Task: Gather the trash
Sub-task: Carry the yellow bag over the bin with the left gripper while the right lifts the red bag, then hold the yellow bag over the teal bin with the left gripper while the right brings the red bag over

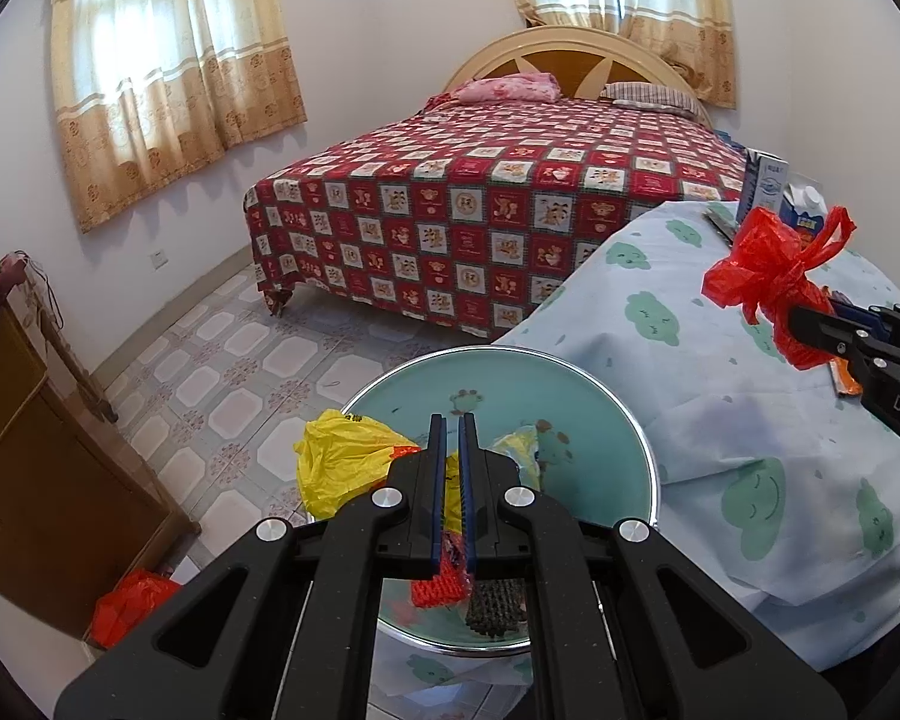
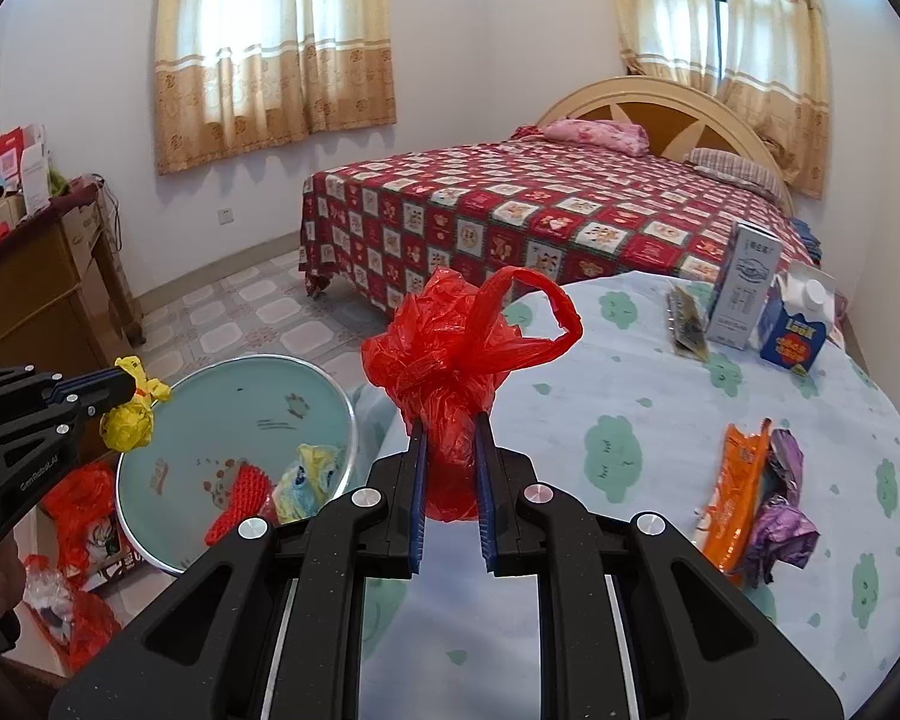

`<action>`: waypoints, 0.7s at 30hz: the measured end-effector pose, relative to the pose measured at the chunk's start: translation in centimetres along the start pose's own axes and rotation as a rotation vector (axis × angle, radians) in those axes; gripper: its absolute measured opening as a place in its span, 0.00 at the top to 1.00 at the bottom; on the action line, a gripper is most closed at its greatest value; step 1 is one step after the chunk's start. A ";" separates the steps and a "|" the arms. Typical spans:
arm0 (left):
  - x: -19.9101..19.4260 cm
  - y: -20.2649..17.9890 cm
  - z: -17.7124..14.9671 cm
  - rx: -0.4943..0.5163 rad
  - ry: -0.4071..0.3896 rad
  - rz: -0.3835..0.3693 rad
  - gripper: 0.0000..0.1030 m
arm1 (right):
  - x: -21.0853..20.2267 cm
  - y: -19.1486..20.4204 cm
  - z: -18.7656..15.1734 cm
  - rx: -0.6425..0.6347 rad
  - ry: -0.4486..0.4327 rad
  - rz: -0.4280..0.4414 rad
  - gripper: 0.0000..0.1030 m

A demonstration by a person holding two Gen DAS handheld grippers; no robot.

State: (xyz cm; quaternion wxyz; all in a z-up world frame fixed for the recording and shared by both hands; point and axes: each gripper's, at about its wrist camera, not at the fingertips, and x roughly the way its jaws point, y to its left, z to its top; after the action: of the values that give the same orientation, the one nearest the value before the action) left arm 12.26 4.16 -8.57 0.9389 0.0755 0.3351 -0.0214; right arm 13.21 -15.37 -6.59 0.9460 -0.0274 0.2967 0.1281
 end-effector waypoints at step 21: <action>-0.1 2.2 0.0 -0.034 -0.011 0.032 0.96 | 1.6 3.8 0.8 -0.064 0.021 0.044 0.86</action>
State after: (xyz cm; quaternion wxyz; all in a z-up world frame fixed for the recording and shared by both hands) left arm 12.42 6.30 -8.24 0.9421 0.0650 0.3290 -0.0013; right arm 13.99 -11.24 -6.73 0.9385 -0.0524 0.3028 0.1578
